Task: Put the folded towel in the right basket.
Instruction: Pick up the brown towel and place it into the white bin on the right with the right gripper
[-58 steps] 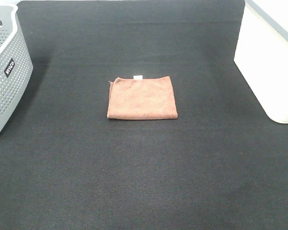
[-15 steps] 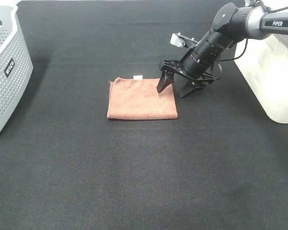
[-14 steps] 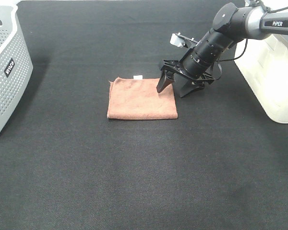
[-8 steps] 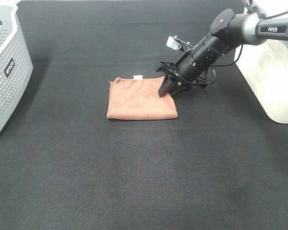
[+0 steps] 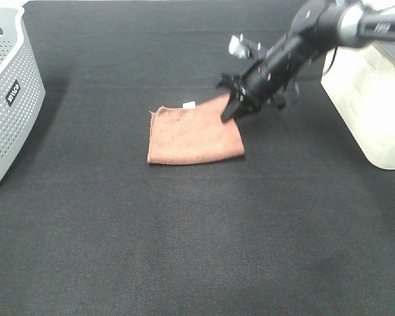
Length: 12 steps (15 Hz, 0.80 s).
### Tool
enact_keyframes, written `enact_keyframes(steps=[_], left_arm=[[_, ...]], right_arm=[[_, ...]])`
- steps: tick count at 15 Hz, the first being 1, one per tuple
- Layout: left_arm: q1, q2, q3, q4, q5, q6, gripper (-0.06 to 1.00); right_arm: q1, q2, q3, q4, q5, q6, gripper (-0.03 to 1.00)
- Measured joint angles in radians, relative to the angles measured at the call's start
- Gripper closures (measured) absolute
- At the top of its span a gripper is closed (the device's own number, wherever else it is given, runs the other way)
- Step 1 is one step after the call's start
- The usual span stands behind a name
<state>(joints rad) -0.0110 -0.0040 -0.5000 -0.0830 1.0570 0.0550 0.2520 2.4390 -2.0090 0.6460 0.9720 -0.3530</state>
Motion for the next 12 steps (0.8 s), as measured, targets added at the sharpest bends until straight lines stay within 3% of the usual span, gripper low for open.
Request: enact_keyframes(steps=[5, 12], left_arm=[[0.0, 0.0, 0.0, 0.0, 0.0, 0.0, 0.07], [0.0, 0.0, 0.0, 0.0, 0.0, 0.0, 0.07]], right_arm=[[0.106, -0.159, 0.0, -0.168, 0.049, 0.034, 0.96], [0.102, -0.484, 0.0, -0.521, 0.13, 0.206, 0.96]])
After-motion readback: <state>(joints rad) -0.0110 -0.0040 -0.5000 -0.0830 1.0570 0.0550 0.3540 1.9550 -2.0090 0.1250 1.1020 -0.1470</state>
